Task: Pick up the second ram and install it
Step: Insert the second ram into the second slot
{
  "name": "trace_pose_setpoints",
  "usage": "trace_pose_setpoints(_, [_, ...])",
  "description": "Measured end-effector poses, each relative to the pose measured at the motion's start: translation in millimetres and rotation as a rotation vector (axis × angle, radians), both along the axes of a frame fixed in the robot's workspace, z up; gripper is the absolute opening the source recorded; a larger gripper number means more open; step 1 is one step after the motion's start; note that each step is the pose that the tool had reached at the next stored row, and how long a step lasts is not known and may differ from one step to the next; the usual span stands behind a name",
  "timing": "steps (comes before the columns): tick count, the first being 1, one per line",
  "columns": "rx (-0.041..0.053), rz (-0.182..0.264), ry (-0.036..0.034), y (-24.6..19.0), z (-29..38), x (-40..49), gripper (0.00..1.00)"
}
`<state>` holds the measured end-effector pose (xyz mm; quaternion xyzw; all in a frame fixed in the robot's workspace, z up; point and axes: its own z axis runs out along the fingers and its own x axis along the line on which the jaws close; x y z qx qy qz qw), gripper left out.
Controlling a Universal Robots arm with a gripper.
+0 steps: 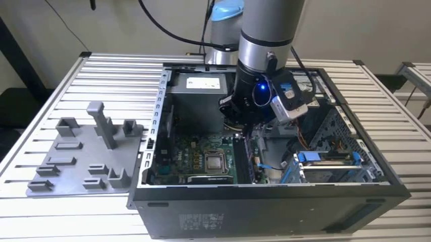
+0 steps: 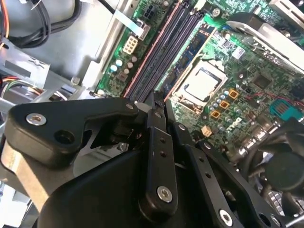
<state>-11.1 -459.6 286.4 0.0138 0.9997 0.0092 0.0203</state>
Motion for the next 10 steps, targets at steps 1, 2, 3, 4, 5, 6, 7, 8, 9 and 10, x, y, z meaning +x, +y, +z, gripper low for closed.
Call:
trace_pose_setpoints(1, [0.0, 0.0, -0.001, 0.0, -1.8, -0.5, 0.14])
trace_pose_setpoints(2, [0.0001, 0.0, -0.0017, 0.0, -3.6, -1.0, 0.14])
trace_pose_setpoints(3, [0.0, 0.0, -0.0024, 0.0, -5.4, -1.8, 0.14])
trace_pose_setpoints(4, [-0.0004, 0.0, -0.0027, 0.0, -6.3, -2.0, 0.14])
trace_pose_setpoints(5, [-0.0015, 0.0, -0.0027, 0.0, -6.2, -2.0, 0.14])
trace_pose_setpoints(6, [-0.0015, 0.0, -0.0026, 0.0, -6.2, -2.0, 0.14])
trace_pose_setpoints(7, [-0.0016, 0.0, -0.0027, 0.0, -6.2, -2.0, 0.14])
trace_pose_setpoints(8, [-0.0013, 0.0, -0.0028, 0.0, -7.4, -2.0, 0.14])
trace_pose_setpoints(9, [-0.0012, 0.0, -0.0028, 0.0, -9.3, -2.0, 0.14])
trace_pose_setpoints(10, [-0.0013, 0.0, -0.0026, 0.0, -10.9, -1.9, 0.14])
